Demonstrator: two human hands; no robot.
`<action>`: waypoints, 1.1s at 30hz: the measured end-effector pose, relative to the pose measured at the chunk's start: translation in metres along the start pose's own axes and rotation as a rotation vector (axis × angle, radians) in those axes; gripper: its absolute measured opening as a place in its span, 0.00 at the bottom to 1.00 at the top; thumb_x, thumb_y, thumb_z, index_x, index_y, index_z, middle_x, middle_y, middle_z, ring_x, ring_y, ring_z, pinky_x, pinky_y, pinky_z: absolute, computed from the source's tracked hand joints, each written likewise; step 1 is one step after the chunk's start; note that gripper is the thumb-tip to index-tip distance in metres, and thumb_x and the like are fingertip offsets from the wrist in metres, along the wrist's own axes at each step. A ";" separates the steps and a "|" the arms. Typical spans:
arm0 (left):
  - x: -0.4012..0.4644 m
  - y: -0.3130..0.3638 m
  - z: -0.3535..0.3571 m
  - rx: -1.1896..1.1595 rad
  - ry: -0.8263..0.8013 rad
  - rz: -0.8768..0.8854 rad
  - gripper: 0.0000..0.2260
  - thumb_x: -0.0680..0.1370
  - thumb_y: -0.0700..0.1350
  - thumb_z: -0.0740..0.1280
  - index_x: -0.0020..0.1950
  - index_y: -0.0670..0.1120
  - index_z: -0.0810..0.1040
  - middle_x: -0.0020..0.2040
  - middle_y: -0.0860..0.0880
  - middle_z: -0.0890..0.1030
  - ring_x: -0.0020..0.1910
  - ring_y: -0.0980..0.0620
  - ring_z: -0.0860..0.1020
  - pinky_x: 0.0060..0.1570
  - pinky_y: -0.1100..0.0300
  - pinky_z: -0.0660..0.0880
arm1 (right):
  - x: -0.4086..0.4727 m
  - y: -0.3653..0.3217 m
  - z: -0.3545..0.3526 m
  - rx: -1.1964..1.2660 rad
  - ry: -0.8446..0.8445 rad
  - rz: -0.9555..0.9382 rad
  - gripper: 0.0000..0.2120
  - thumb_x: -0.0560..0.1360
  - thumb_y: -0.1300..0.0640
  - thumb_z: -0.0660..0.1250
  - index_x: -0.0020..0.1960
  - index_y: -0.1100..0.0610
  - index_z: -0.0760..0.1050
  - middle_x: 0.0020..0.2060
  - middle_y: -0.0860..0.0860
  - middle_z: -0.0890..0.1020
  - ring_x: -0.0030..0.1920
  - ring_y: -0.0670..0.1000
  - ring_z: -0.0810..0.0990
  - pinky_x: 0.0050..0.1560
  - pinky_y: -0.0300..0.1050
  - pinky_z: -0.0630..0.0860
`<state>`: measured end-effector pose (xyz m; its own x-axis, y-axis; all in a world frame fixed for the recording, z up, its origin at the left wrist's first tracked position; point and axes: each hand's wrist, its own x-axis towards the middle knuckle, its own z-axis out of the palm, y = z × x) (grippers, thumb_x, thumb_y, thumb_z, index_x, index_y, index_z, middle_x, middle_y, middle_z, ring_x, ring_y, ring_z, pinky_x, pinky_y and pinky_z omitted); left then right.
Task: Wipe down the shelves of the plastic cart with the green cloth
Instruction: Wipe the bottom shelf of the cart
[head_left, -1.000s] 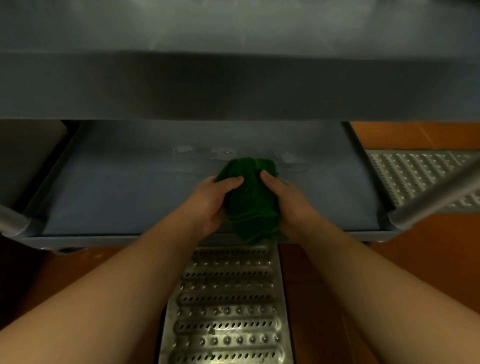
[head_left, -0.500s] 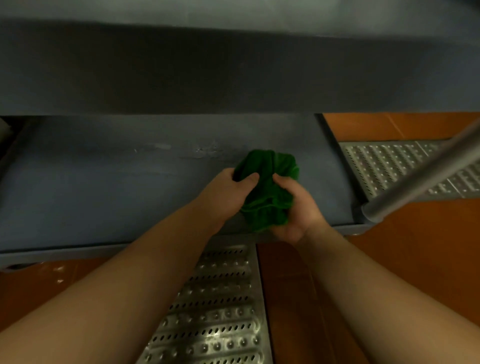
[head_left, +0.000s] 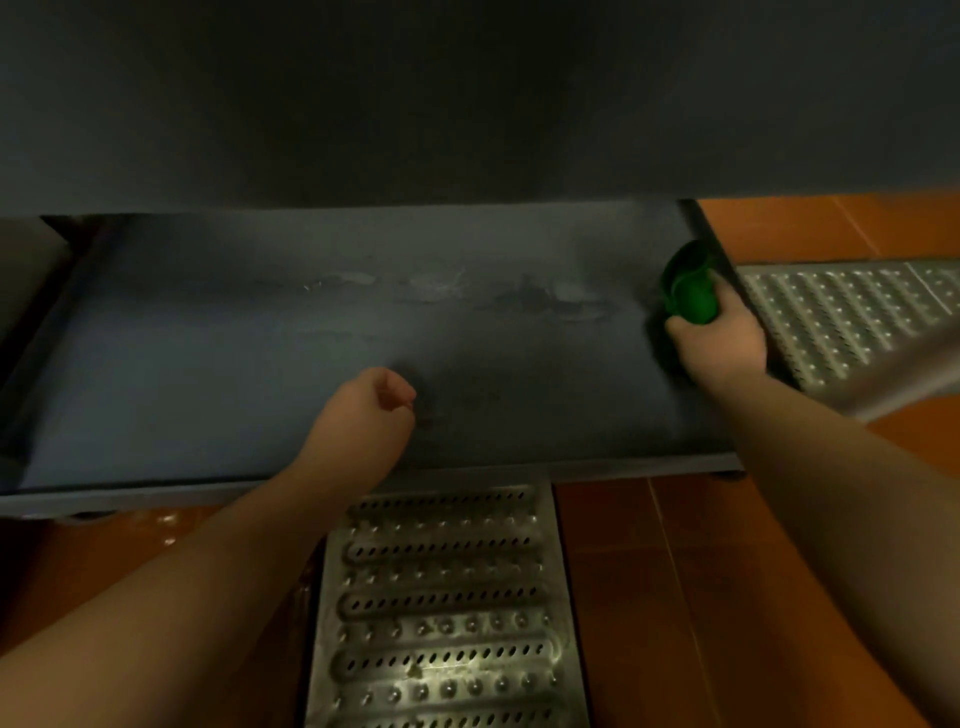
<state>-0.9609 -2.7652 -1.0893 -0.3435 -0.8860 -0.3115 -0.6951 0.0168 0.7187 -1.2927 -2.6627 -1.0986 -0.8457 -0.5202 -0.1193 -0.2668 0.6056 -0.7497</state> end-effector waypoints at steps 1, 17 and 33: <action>0.003 -0.004 -0.007 0.039 0.001 0.003 0.09 0.75 0.38 0.63 0.49 0.50 0.77 0.43 0.50 0.80 0.42 0.49 0.78 0.44 0.54 0.76 | -0.005 -0.003 0.010 -0.034 -0.007 -0.006 0.31 0.74 0.53 0.70 0.75 0.44 0.65 0.65 0.53 0.78 0.66 0.59 0.75 0.68 0.51 0.69; 0.012 -0.031 -0.107 0.367 -0.030 0.056 0.05 0.75 0.40 0.67 0.49 0.48 0.76 0.47 0.47 0.79 0.50 0.46 0.79 0.51 0.55 0.76 | -0.173 -0.096 0.195 -0.206 -0.223 -0.360 0.34 0.71 0.51 0.71 0.76 0.48 0.66 0.74 0.51 0.70 0.74 0.55 0.65 0.73 0.53 0.64; 0.001 -0.052 -0.121 0.118 0.242 0.062 0.07 0.75 0.39 0.63 0.38 0.50 0.71 0.36 0.49 0.77 0.39 0.47 0.77 0.41 0.55 0.72 | -0.210 -0.156 0.211 0.601 -0.451 -0.002 0.23 0.76 0.66 0.64 0.68 0.49 0.73 0.50 0.48 0.80 0.52 0.51 0.80 0.56 0.52 0.79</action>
<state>-0.8485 -2.8236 -1.0516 -0.2368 -0.9662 -0.1015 -0.7509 0.1157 0.6502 -0.9755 -2.7754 -1.0940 -0.5392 -0.7956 -0.2760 0.1402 0.2384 -0.9610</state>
